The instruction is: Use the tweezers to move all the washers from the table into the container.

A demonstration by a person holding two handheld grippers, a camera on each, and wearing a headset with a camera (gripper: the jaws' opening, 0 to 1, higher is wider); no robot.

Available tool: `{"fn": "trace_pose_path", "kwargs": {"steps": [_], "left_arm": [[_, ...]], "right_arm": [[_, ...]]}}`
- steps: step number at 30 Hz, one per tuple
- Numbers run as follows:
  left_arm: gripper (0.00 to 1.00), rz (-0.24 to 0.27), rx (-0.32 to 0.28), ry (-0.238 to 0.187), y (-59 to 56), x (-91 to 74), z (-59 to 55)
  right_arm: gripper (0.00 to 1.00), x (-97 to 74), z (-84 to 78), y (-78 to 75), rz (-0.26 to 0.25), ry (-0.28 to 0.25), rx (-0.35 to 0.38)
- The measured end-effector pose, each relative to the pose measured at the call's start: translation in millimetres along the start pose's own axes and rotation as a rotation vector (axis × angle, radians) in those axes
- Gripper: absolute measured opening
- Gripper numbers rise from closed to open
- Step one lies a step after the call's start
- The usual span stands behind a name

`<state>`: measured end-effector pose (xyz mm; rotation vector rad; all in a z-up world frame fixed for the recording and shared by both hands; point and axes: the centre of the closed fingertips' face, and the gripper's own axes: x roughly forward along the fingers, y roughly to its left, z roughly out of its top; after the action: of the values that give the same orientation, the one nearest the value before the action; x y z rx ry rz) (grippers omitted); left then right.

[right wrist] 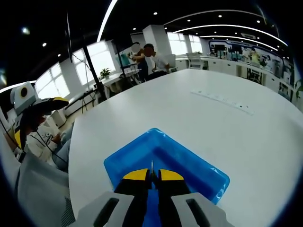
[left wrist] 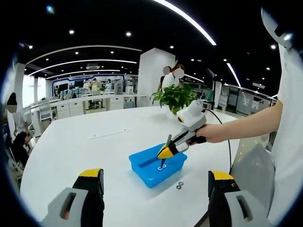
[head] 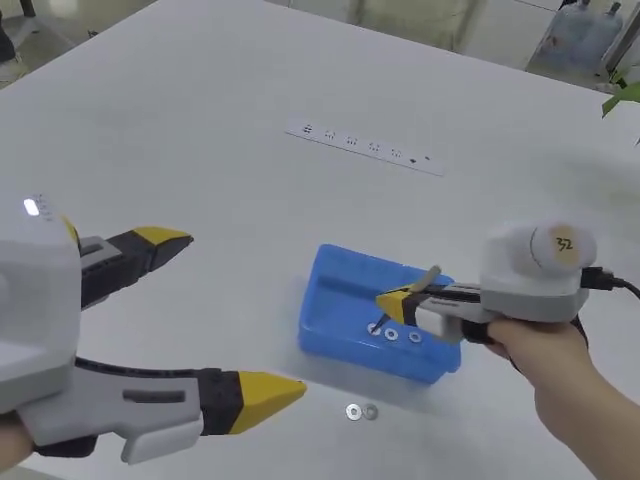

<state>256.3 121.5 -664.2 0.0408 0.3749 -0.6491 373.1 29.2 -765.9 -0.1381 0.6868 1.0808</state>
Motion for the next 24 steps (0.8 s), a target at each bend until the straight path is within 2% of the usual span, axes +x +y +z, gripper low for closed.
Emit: {"fn": "trace_pose_path", "kwargs": {"steps": [6, 13, 18, 21, 24], "left_arm": [[0.93, -0.005, 0.001, 0.005, -1.9, 1.1, -0.5], [0.93, -0.016, 0.006, 0.005, -5.5, 3.1, 1.1], [0.93, -0.023, 0.011, 0.003, -7.3, 4.2, 2.6], [0.93, -0.025, 0.011, 0.003, -7.8, 4.4, 2.5], [0.93, -0.028, 0.011, 0.005, -8.6, 4.7, 1.5]], "right_arm": [[0.03, -13.4, 25.3, 17.4, 0.005, -0.094, -0.093], [0.03, -32.9, 43.0, 42.7, 0.040, -0.174, -0.130], [0.03, -40.4, 32.6, 55.4, 0.065, -0.162, -0.130], [0.03, -41.8, 21.6, 56.1, 0.077, -0.146, -0.117], [0.03, -40.5, 5.3, 58.7, 0.089, -0.109, -0.097]]}}
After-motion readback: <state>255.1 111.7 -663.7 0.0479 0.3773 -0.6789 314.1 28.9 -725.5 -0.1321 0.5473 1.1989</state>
